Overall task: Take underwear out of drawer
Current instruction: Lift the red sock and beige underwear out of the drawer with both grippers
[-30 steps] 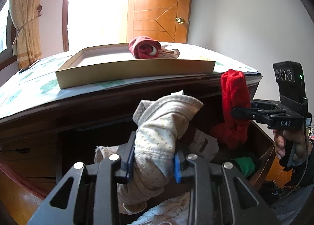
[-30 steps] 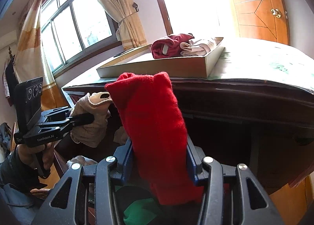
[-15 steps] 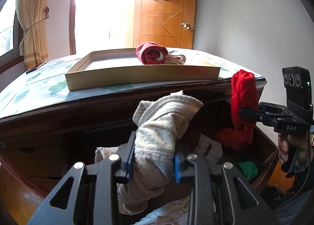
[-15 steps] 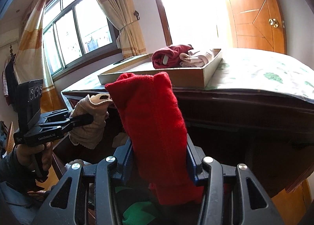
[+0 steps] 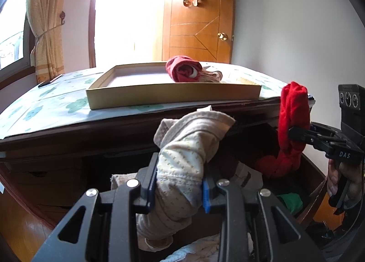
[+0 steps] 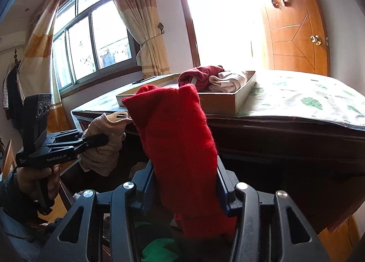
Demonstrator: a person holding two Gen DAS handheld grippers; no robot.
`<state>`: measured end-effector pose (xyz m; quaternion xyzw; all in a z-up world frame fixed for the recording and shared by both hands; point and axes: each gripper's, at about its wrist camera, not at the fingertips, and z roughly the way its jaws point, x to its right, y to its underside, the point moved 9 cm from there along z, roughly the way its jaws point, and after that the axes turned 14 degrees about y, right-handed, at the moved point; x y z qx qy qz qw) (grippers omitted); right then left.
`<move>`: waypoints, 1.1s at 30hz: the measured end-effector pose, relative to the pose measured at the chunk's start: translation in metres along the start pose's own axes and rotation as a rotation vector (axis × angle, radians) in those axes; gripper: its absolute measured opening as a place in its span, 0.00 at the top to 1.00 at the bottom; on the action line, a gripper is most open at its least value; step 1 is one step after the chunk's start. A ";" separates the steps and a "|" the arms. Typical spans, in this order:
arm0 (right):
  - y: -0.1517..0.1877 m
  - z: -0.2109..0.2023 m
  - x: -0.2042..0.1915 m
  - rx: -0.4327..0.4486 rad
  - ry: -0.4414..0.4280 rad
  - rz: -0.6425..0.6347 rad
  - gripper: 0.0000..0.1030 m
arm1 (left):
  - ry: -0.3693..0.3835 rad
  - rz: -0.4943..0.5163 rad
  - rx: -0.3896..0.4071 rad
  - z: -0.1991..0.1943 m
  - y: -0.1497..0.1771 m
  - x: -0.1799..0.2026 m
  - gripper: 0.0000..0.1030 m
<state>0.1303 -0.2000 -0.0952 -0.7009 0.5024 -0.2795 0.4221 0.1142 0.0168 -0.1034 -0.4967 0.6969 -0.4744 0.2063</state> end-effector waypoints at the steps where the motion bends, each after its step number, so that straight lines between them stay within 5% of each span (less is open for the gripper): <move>1: 0.000 -0.001 0.000 0.007 0.002 -0.001 0.53 | -0.004 -0.002 0.006 -0.001 0.000 0.000 0.72; 33: -0.003 -0.010 0.000 0.097 0.018 -0.023 0.53 | -0.062 0.011 0.137 -0.021 -0.010 -0.005 0.72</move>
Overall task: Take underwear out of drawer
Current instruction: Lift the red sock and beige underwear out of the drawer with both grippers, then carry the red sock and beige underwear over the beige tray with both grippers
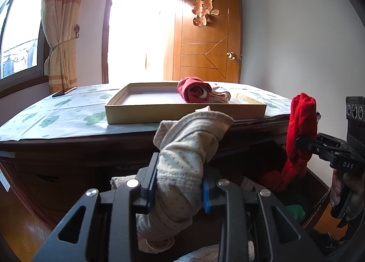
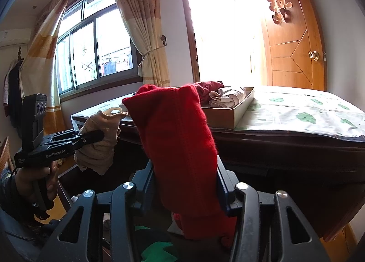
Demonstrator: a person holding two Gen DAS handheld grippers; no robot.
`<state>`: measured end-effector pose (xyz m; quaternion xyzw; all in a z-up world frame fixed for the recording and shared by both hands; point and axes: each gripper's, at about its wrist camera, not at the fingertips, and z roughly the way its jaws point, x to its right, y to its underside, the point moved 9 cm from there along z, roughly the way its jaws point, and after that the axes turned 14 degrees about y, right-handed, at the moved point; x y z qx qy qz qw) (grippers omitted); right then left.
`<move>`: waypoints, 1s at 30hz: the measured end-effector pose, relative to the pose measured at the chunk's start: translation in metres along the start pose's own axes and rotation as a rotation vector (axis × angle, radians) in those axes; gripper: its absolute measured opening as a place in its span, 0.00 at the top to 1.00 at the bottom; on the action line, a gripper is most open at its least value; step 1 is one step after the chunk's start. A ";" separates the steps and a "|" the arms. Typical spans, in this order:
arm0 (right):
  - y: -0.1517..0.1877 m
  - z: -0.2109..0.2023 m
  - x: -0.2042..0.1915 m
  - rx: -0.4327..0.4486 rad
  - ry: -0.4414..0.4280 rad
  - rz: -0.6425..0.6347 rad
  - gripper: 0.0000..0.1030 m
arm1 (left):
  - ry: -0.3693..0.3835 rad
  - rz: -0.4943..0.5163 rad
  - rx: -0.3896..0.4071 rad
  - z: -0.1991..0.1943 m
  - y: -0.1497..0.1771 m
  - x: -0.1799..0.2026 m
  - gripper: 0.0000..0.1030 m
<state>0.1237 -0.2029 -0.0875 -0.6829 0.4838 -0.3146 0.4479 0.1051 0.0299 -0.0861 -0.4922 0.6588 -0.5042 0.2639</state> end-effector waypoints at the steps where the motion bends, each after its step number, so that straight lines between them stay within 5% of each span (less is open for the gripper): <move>1: 0.000 0.000 0.000 0.002 -0.001 0.000 0.53 | -0.001 0.000 0.005 -0.001 0.000 0.000 0.72; 19: -0.006 -0.006 -0.005 0.035 -0.024 -0.018 0.53 | -0.012 -0.017 0.101 -0.016 -0.009 -0.004 0.73; 30: -0.019 0.004 -0.001 -0.044 -0.119 0.132 0.53 | 0.014 -0.049 0.125 -0.021 -0.020 0.001 0.73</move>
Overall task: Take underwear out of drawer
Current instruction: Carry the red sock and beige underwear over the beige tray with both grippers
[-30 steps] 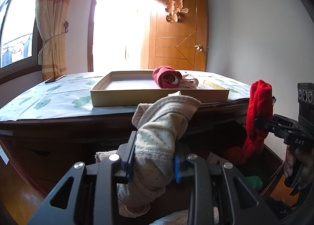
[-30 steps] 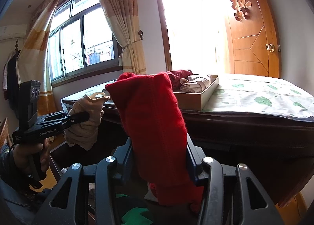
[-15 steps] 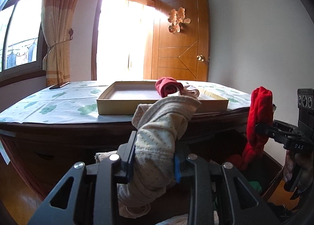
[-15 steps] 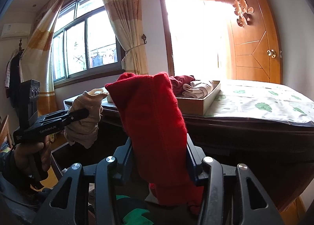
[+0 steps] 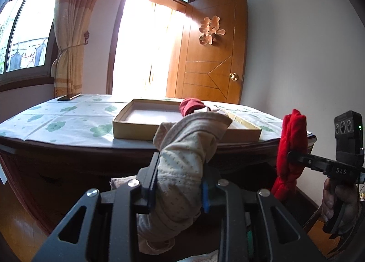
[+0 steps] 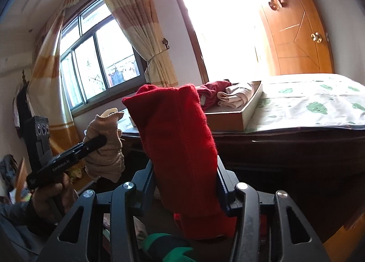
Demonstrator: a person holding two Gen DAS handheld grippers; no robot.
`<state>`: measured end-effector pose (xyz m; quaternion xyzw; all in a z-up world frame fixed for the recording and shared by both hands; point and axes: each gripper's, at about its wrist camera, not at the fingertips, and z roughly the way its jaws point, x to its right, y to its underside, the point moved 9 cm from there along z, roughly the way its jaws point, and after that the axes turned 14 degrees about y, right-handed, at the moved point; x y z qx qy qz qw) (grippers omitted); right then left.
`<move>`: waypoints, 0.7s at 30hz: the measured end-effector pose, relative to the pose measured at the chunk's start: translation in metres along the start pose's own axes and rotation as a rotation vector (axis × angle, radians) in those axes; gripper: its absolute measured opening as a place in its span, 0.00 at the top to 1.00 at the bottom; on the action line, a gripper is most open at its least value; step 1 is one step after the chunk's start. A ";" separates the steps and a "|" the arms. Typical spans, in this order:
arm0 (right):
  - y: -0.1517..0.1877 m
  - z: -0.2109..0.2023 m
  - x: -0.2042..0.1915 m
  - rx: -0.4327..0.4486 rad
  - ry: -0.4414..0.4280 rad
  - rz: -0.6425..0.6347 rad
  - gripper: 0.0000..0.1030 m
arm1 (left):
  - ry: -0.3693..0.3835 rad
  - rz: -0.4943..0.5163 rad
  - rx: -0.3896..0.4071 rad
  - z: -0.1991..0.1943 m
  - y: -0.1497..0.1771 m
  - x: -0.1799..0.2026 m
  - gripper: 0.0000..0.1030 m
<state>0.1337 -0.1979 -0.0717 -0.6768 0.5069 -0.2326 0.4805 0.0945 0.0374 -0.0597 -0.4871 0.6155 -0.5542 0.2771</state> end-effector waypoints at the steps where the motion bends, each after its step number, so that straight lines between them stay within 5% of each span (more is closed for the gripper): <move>1: -0.004 -0.001 -0.002 -0.003 -0.015 0.012 0.53 | 0.005 -0.004 0.002 0.000 -0.003 0.001 0.73; 21: -0.063 0.010 -0.031 -0.066 -0.159 0.082 0.53 | 0.050 -0.043 0.002 0.012 -0.061 0.001 0.73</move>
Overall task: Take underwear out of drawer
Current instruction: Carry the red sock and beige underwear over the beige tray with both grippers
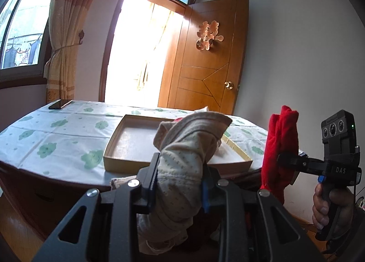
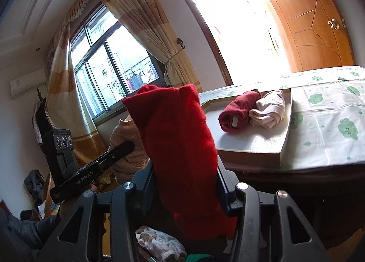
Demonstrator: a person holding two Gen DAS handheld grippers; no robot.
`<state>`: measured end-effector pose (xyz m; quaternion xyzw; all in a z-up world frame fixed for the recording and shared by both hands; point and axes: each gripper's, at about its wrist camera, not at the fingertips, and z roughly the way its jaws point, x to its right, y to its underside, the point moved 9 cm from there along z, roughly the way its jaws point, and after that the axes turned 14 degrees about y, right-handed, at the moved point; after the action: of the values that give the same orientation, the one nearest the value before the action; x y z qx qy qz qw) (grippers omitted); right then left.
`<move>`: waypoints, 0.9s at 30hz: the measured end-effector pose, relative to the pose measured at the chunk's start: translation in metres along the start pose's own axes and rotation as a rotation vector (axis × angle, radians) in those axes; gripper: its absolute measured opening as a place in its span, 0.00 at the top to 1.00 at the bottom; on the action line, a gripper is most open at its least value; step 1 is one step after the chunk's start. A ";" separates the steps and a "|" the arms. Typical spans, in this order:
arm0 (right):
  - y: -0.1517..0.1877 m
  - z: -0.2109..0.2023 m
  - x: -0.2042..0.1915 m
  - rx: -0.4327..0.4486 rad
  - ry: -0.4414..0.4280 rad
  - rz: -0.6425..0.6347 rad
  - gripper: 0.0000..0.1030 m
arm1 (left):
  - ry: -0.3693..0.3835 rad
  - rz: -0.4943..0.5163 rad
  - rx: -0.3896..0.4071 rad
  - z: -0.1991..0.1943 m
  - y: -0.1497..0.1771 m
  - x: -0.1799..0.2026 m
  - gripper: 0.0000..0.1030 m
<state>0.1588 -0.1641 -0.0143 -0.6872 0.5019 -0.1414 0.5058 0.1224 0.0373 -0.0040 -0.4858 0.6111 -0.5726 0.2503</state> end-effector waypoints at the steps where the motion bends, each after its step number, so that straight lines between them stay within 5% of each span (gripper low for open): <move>1: -0.004 0.001 0.002 -0.002 -0.001 0.004 0.53 | -0.002 0.002 0.000 0.002 -0.004 -0.001 0.73; 11: -0.042 0.017 0.020 -0.029 0.010 0.050 0.53 | -0.002 -0.012 -0.019 0.027 -0.044 -0.017 0.73; 27: -0.094 0.062 0.069 -0.081 0.095 0.129 0.53 | -0.014 -0.214 -0.129 0.098 -0.077 -0.089 0.73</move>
<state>0.2852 -0.1890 0.0145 -0.6659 0.5738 -0.1203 0.4613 0.2660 0.0808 0.0248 -0.5672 0.5896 -0.5523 0.1602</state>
